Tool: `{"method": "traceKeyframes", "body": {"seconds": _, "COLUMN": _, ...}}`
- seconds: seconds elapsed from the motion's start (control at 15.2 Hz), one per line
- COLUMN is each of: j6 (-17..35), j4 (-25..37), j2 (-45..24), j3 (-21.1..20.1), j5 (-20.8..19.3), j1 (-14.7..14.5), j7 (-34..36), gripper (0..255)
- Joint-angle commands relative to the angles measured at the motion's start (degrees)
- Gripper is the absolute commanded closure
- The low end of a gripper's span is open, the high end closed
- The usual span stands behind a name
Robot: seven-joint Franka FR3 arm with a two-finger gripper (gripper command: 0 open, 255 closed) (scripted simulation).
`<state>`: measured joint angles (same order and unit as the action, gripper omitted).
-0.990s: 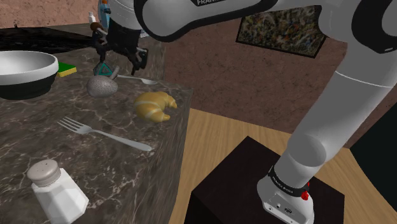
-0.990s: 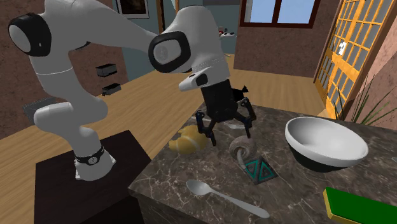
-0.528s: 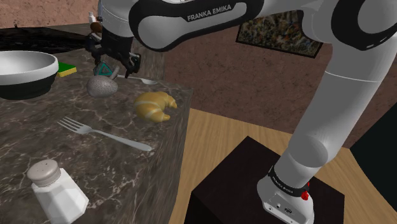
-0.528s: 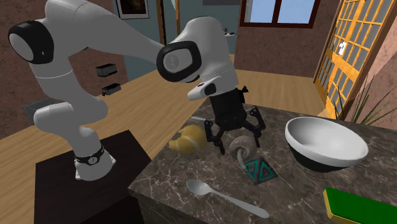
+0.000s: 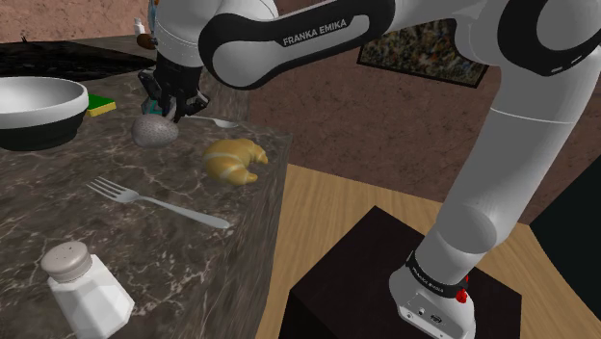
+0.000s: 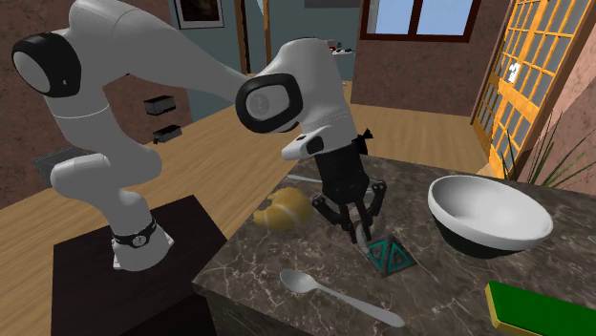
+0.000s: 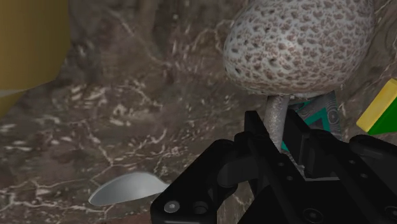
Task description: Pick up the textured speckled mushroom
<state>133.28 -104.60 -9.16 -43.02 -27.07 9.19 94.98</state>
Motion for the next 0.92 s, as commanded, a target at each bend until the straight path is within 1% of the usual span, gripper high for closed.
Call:
{"method": "traceKeyframes", "body": {"seconds": 0.0, "j6": 0.02, "j4": -0.02, "j2": -0.01, "j3": -0.01, "j5": 0.00, "j1": -0.01, "j7": 0.01, "gripper": 255}}
{"method": "traceKeyframes", "body": {"seconds": 0.33, "j6": 0.01, "j4": 0.01, "j2": -0.04, "j3": 0.00, "j5": -0.01, "j1": -0.01, "j7": 0.00, "gripper": 255}}
{"method": "traceKeyframes", "body": {"seconds": 0.86, "j6": -5.19, "j4": 4.72, "j2": 1.19, "j3": -0.69, "j5": 2.77, "j1": 0.22, "j7": -2.89, "gripper": 255}}
